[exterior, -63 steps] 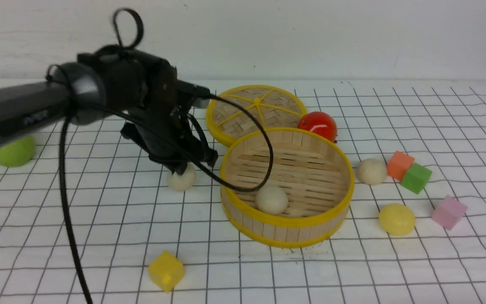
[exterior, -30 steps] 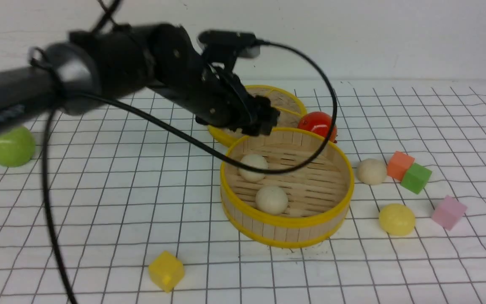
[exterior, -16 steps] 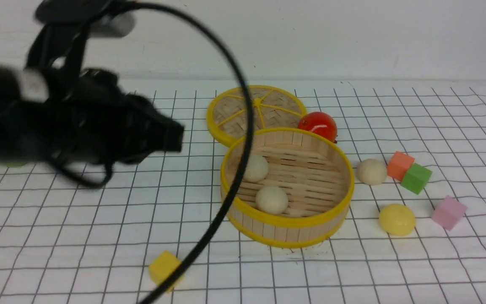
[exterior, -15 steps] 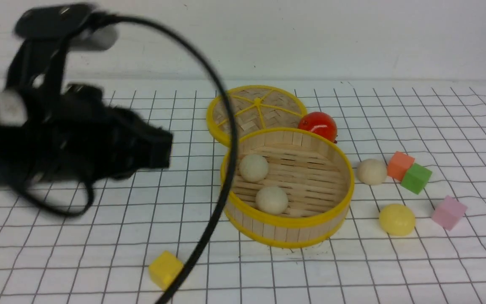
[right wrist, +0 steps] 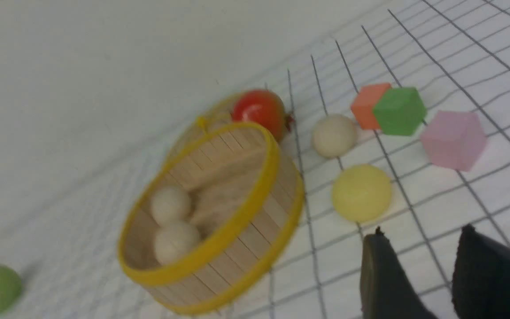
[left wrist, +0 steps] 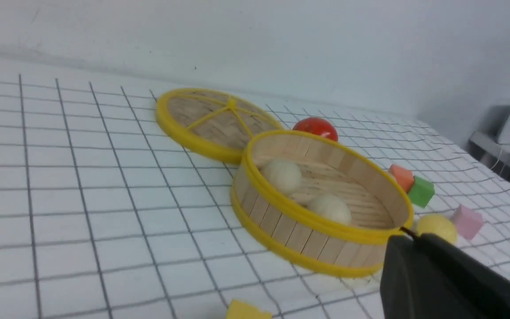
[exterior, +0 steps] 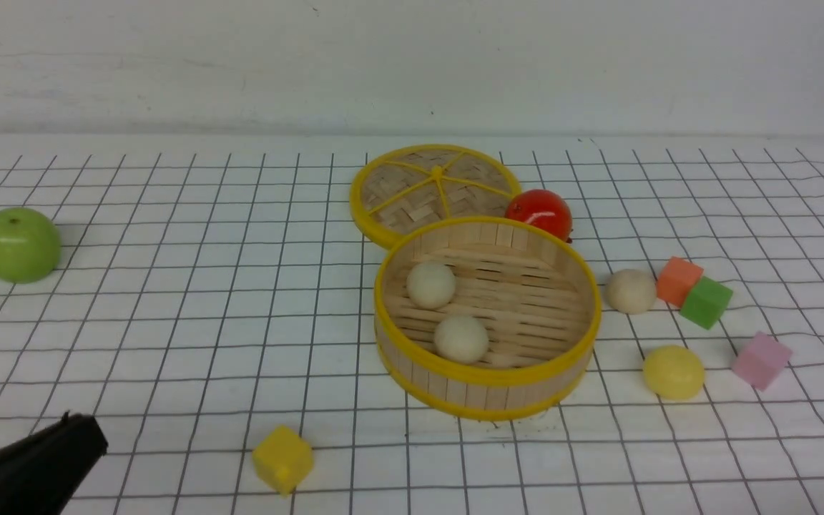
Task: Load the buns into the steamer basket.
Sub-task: Use the right arm to grab a steamed stuffed bun
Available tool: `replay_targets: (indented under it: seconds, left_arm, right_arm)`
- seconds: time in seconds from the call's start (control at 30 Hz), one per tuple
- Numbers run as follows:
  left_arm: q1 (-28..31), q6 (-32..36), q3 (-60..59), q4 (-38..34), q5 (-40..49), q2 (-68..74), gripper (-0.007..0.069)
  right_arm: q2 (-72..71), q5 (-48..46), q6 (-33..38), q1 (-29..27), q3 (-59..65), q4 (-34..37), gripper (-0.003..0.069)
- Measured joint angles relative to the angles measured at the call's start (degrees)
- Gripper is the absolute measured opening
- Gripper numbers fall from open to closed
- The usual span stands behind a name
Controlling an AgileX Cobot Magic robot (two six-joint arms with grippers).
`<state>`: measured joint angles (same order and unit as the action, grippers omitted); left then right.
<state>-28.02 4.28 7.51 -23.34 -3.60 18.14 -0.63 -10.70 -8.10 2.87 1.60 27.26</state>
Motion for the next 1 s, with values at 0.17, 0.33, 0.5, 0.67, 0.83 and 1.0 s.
replay_targets:
  seconds: [0.17, 0.33, 0.5, 0.67, 0.83, 1.0]
  left_arm:
    - [0.0, 0.1, -3.0, 0.0, 0.5, -0.3, -0.0013]
    - [0.0, 0.2, -3.0, 0.0, 2.7, -0.3, -0.0013]
    - [0.0, 0.2, -3.0, 0.0, 3.6, -0.3, -0.0013]
    - [0.0, 0.2, -3.0, 0.0, 3.6, -0.3, -0.0013]
    - [0.0, 0.2, -3.0, 0.0, 3.6, -0.3, -0.0013]
    - [0.0, 0.2, -3.0, 0.0, 3.6, -0.3, -0.0013]
  right_arm:
    - [0.0, 2.7, -0.5, 0.0, -0.4, 7.3, 0.0241]
    - [5.7, -9.7, 2.2, 0.0, -7.7, 6.7, 0.0188]
    - [27.2, -27.4, 11.2, 0.0, -23.6, 1.3, 0.0082]
    - [49.6, -35.5, 14.9, 0.0, -39.3, -4.7, 0.0008]
    - [67.5, -36.1, 13.8, 0.5, -48.6, -8.0, 0.0002]
    - [85.1, -36.1, 10.1, 6.4, -61.0, -14.1, 0.001]
